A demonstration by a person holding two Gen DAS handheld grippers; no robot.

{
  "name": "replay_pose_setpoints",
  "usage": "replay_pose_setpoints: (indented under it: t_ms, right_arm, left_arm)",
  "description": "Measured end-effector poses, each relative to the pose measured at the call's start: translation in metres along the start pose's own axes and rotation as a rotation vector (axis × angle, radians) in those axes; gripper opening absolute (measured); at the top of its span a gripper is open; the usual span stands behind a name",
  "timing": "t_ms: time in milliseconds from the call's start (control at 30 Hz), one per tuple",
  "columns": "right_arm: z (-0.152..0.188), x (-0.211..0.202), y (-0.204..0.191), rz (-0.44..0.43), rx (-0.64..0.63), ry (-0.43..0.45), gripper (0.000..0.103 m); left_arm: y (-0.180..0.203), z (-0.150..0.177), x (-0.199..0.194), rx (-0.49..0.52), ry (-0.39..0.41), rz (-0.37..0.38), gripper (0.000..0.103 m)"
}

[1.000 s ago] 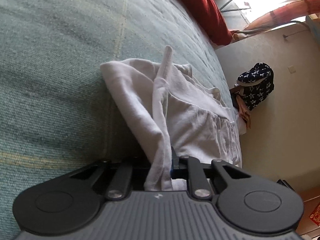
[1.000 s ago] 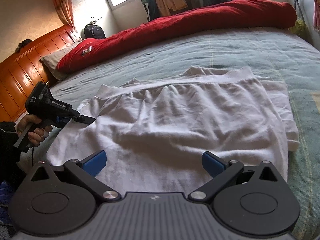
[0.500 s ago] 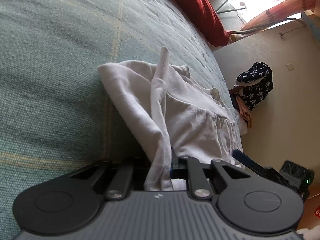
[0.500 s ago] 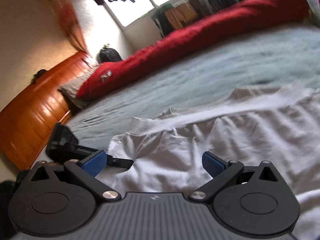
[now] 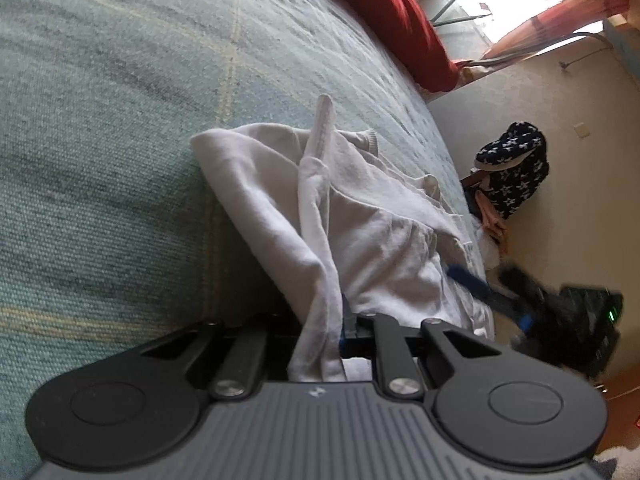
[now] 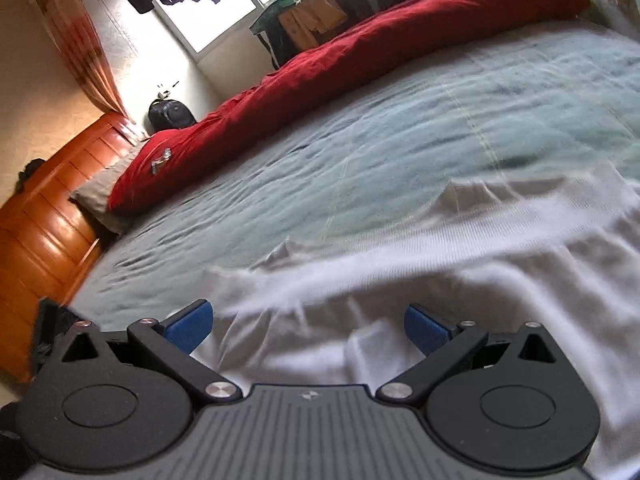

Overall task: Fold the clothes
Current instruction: 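Lift the gripped shirt edge upward with the left gripper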

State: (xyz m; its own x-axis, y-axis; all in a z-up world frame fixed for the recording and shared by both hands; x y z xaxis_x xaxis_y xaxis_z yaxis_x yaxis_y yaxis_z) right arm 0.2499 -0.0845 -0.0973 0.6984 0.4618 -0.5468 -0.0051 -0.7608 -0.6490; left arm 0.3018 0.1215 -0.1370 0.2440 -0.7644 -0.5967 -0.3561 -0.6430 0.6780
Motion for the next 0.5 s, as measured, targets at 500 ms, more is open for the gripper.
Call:
replay_pose_setpoints:
  t_ms: [500]
  right_arm:
    - [0.056, -0.074, 0.003, 0.012, -0.133, -0.088, 0.103]
  left_arm:
    - [0.048, -0.014, -0.024, 0.049, 0.005, -0.155, 0.010]
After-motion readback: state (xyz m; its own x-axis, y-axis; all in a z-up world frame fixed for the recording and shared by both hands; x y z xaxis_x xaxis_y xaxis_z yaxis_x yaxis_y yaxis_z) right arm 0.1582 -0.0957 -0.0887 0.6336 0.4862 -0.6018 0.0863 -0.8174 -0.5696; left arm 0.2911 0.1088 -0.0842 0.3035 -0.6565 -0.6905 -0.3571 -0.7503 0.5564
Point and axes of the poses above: each gripper's, at about its wrist camera, not at the fingertips, and x roughly the way its jaws point, y to its right, z to its underside, the point moved 6 cm from there along x, roughly the way its jaws point, and after that the axes turned 10 degrees about x, right-handed, at the moved point
